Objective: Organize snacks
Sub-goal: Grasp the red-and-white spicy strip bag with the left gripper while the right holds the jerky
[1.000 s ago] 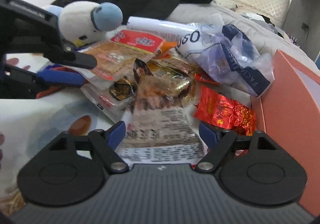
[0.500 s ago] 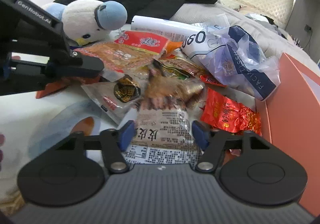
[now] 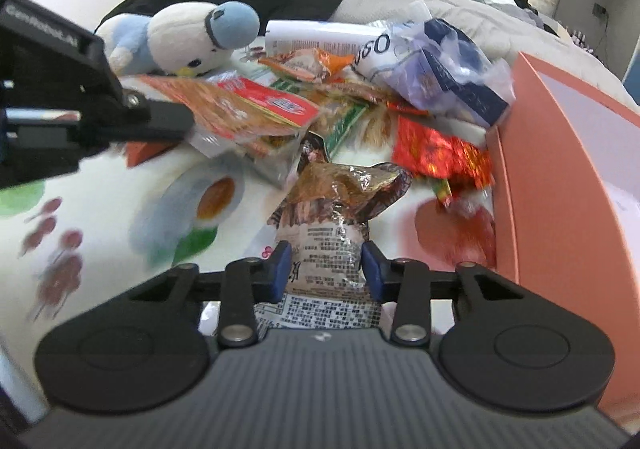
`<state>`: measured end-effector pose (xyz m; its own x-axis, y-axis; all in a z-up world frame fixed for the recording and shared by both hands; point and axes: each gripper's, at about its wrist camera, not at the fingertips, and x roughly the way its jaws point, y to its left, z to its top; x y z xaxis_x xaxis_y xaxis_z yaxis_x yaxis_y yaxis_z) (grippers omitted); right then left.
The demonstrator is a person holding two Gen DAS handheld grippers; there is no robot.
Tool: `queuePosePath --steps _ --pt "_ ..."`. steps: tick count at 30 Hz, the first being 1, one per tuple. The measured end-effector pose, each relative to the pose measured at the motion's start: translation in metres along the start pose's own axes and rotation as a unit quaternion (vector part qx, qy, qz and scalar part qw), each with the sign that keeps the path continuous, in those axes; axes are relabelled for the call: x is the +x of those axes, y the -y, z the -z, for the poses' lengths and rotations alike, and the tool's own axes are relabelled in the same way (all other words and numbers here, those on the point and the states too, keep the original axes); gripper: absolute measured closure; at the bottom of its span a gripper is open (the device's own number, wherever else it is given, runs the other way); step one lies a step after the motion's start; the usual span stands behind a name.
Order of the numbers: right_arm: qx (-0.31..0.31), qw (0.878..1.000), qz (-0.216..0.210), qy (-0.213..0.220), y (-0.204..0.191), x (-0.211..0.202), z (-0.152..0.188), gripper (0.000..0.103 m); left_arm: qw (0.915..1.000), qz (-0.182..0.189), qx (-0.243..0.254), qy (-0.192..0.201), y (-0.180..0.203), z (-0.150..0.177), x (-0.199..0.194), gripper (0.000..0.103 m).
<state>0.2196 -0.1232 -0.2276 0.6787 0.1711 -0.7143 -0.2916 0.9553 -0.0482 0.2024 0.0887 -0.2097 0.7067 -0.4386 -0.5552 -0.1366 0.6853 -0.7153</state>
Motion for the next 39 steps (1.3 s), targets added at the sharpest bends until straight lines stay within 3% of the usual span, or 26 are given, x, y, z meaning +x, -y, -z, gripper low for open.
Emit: queuePosePath --steps 12,21,28,31,33,36,39 --pt "0.003 1.000 -0.010 -0.019 -0.003 -0.057 0.039 0.067 0.9988 -0.045 0.007 -0.018 0.001 0.065 -0.081 0.103" --pt "0.003 1.000 0.000 -0.022 0.003 -0.090 0.067 0.067 0.9963 -0.060 0.018 -0.059 -0.004 0.108 -0.095 0.103" --pt "0.025 0.999 0.007 -0.026 0.015 -0.100 0.085 0.067 0.9904 -0.082 0.023 -0.109 -0.015 0.120 -0.095 0.101" --pt "0.033 0.999 0.011 -0.028 0.021 -0.100 0.087 0.066 0.9860 -0.098 0.039 -0.130 -0.018 0.120 -0.095 0.085" --pt "0.047 0.998 0.012 -0.027 0.026 -0.100 0.088 0.058 0.9842 -0.105 0.059 -0.130 -0.017 0.119 -0.098 0.055" --pt "0.081 0.997 -0.002 -0.018 0.035 -0.102 0.090 0.040 0.9798 -0.115 0.111 -0.120 -0.008 0.115 -0.102 0.040" --pt "0.117 0.993 -0.019 0.002 0.040 -0.103 0.090 0.027 0.9685 -0.118 0.185 -0.118 0.007 0.107 -0.097 0.039"
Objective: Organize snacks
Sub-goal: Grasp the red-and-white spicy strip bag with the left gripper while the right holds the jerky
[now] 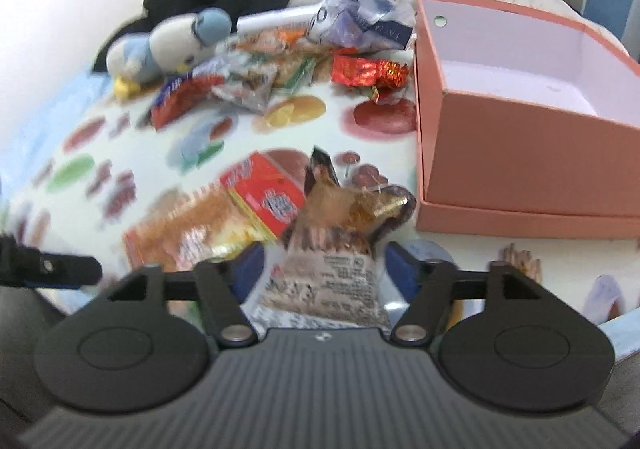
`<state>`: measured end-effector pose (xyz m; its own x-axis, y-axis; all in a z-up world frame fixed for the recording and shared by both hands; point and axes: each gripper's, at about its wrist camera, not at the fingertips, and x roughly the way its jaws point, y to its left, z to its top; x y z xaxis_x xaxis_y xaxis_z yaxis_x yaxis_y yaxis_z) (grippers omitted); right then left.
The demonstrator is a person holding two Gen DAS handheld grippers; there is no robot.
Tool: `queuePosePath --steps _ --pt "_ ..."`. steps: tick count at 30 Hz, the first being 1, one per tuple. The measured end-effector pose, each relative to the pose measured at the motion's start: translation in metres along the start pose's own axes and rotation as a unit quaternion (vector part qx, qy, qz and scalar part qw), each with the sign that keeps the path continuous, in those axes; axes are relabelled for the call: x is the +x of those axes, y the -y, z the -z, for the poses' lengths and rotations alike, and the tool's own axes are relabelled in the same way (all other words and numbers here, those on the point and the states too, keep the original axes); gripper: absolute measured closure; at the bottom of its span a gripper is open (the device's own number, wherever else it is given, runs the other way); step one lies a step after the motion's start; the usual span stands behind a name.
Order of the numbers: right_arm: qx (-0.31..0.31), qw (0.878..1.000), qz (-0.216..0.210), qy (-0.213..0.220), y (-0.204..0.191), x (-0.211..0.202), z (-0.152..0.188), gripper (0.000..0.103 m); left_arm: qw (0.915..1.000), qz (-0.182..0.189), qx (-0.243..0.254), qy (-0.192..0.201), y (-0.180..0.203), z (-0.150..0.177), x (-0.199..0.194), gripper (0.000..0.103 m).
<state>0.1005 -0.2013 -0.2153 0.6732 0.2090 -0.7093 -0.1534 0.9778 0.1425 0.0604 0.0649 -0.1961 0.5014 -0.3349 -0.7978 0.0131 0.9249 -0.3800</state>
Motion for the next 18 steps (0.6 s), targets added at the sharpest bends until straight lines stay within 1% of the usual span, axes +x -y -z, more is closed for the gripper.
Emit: queuePosePath --steps 2,4,6,7,8,10,11,12,13,16,18 --pt "0.017 1.000 0.000 0.010 0.000 0.002 -0.001 0.027 0.9980 -0.007 0.062 0.004 0.011 -0.009 0.003 0.039" --pt "0.025 1.000 0.013 0.012 -0.001 0.008 -0.002 0.027 0.9925 -0.011 0.121 0.005 0.021 -0.018 0.010 0.039" --pt "0.029 0.999 0.030 0.008 0.000 0.015 -0.001 0.028 0.9861 -0.011 0.166 -0.002 0.029 -0.024 0.021 0.039" --pt "0.034 0.999 0.033 0.005 0.001 0.019 -0.001 0.028 0.9833 -0.009 0.182 -0.006 0.032 -0.027 0.027 0.039" --pt "0.044 0.998 0.035 0.002 0.003 0.021 0.000 0.033 0.9799 -0.007 0.199 -0.014 0.035 -0.029 0.035 0.039" --pt "0.058 0.998 0.033 -0.003 0.007 0.026 0.000 0.036 0.9725 -0.007 0.231 -0.025 0.041 -0.030 0.048 0.039" --pt "0.062 0.998 0.027 -0.006 0.009 0.028 0.000 0.041 0.9683 -0.008 0.248 -0.029 0.044 -0.030 0.055 0.039" --pt "0.064 0.998 0.023 -0.009 0.009 0.029 0.000 0.050 0.9640 -0.012 0.263 -0.038 0.046 -0.030 0.062 0.039" --pt "0.065 0.998 0.019 -0.011 0.010 0.030 0.000 0.052 0.9600 -0.015 0.276 -0.047 0.047 -0.030 0.069 0.038" --pt "0.058 0.998 0.018 -0.012 0.010 0.028 0.001 0.057 0.9524 -0.027 0.299 -0.055 0.048 -0.029 0.080 0.037" --pt "0.052 0.998 0.019 -0.009 0.010 0.024 0.000 0.060 0.9493 -0.033 0.308 -0.054 0.048 -0.029 0.084 0.031"
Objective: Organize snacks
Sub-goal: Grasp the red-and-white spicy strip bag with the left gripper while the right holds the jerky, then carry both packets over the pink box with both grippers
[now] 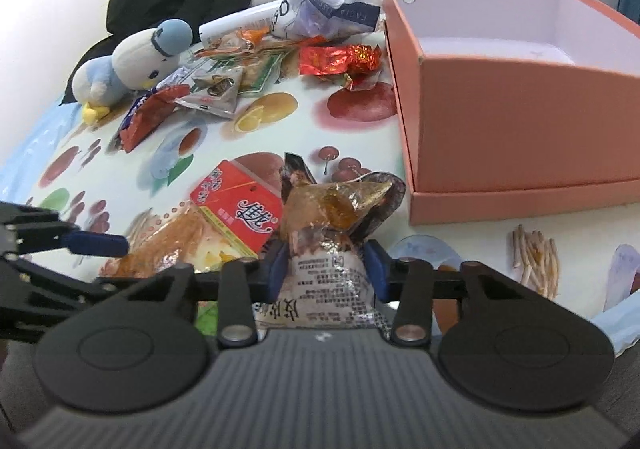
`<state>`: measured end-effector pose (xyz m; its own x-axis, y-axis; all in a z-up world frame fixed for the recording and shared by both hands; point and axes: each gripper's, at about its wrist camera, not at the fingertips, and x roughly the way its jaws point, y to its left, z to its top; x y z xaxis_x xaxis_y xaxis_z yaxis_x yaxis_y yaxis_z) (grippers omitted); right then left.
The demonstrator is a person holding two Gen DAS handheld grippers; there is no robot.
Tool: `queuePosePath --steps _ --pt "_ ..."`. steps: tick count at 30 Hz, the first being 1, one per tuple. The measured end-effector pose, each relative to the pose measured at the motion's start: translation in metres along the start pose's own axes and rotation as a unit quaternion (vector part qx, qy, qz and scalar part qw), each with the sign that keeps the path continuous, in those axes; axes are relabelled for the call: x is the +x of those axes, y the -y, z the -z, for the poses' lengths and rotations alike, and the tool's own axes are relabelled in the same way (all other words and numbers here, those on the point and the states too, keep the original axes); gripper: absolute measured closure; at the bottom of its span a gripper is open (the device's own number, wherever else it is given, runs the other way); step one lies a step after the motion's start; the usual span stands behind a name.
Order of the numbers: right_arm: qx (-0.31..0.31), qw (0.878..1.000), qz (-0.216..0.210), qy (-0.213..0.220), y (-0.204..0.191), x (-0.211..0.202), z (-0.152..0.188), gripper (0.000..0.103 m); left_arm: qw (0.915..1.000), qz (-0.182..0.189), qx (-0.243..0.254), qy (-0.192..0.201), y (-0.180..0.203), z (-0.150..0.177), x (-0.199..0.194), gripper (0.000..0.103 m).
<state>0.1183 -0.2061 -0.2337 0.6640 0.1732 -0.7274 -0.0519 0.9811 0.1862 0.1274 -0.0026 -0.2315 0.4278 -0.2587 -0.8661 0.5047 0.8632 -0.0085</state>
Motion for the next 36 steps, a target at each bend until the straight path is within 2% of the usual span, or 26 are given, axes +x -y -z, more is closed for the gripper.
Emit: queuePosePath --steps 2,7,12,17,22,27,36 --pt "-0.004 1.000 0.001 0.002 0.002 -0.003 0.000 0.060 1.0000 -0.002 0.009 -0.004 -0.001 -0.001 0.005 0.028" --pt "-0.012 1.000 0.003 0.000 0.004 -0.002 0.003 0.060 0.9999 0.004 -0.014 -0.009 -0.004 0.001 0.013 0.029" --pt "-0.016 1.000 0.005 0.001 0.002 -0.001 0.005 0.060 0.9996 0.000 -0.025 -0.008 0.003 0.002 0.008 0.048" --pt "-0.020 1.000 0.004 0.000 0.002 0.000 0.004 0.060 0.9990 -0.004 -0.045 -0.005 0.007 0.004 0.006 0.057" --pt "-0.024 1.000 0.002 -0.002 0.001 -0.002 0.003 0.060 0.9963 0.006 -0.085 -0.004 0.007 0.007 -0.001 0.069" --pt "-0.024 1.000 0.002 0.001 0.000 -0.010 0.003 0.061 0.9899 0.005 -0.142 0.008 0.005 0.014 -0.012 0.076" --pt "-0.030 0.999 0.005 0.023 -0.003 -0.035 -0.004 0.061 0.9737 -0.012 -0.223 0.047 0.007 0.020 -0.045 0.078"
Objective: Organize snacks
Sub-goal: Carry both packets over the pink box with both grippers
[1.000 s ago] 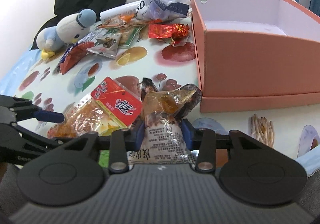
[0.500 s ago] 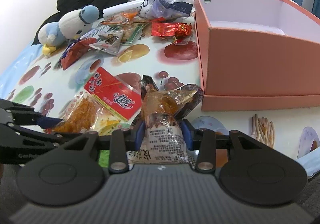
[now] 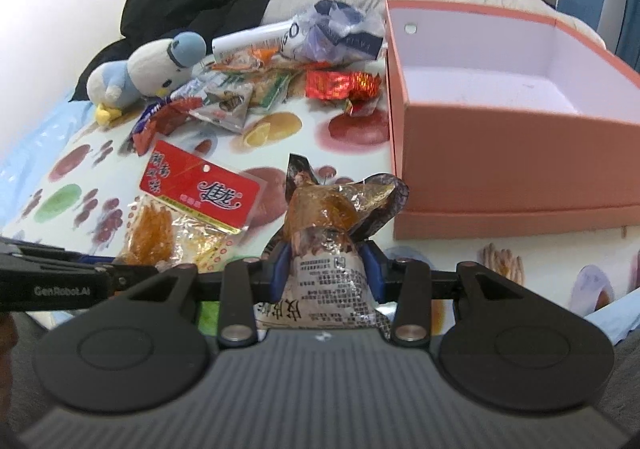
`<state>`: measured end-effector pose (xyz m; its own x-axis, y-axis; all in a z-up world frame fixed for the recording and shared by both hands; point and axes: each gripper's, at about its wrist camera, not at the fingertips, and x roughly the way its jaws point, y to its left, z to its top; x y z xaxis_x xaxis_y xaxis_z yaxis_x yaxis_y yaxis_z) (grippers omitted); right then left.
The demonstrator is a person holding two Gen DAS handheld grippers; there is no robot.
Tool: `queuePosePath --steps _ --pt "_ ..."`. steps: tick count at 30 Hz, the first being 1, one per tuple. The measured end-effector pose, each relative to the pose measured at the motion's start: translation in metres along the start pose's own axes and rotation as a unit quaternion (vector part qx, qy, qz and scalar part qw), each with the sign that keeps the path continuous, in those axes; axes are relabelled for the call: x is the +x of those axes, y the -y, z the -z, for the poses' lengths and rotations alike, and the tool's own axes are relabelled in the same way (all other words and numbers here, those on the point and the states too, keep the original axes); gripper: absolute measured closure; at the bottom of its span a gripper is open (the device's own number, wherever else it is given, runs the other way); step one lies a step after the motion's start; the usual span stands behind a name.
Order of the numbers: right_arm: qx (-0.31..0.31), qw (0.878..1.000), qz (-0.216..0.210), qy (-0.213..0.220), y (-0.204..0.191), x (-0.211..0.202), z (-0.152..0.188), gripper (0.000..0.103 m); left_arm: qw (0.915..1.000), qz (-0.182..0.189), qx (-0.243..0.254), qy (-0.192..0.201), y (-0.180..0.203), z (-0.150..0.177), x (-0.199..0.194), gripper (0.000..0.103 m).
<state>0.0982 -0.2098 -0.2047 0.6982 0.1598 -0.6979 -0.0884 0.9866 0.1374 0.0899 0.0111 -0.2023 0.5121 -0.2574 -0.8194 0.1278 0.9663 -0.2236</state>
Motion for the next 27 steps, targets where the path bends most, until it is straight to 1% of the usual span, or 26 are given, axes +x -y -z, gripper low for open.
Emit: queuePosePath --steps 5,9,13,16,21,27 --pt "-0.005 1.000 -0.002 0.015 -0.005 -0.020 -0.008 0.061 0.9991 -0.009 -0.033 0.024 -0.002 -0.003 -0.029 0.078" --pt "-0.003 1.000 -0.005 0.029 -0.009 -0.040 -0.014 0.061 0.9974 -0.006 -0.055 0.046 -0.003 -0.007 -0.055 0.078" --pt "0.000 0.999 -0.006 0.047 -0.012 -0.063 -0.020 0.061 0.9961 -0.004 -0.056 0.068 0.003 -0.008 -0.078 0.078" --pt "0.003 0.998 -0.006 0.057 -0.014 -0.079 -0.023 0.061 0.9948 0.005 -0.062 0.081 0.008 -0.007 -0.094 0.078" --pt "0.005 0.997 -0.009 0.079 -0.014 -0.110 -0.026 0.061 0.9928 0.017 -0.052 0.106 0.027 -0.006 -0.124 0.078" --pt "0.012 0.994 0.001 0.107 -0.007 -0.146 -0.029 0.061 0.9906 0.038 -0.050 0.121 0.046 -0.008 -0.148 0.078"
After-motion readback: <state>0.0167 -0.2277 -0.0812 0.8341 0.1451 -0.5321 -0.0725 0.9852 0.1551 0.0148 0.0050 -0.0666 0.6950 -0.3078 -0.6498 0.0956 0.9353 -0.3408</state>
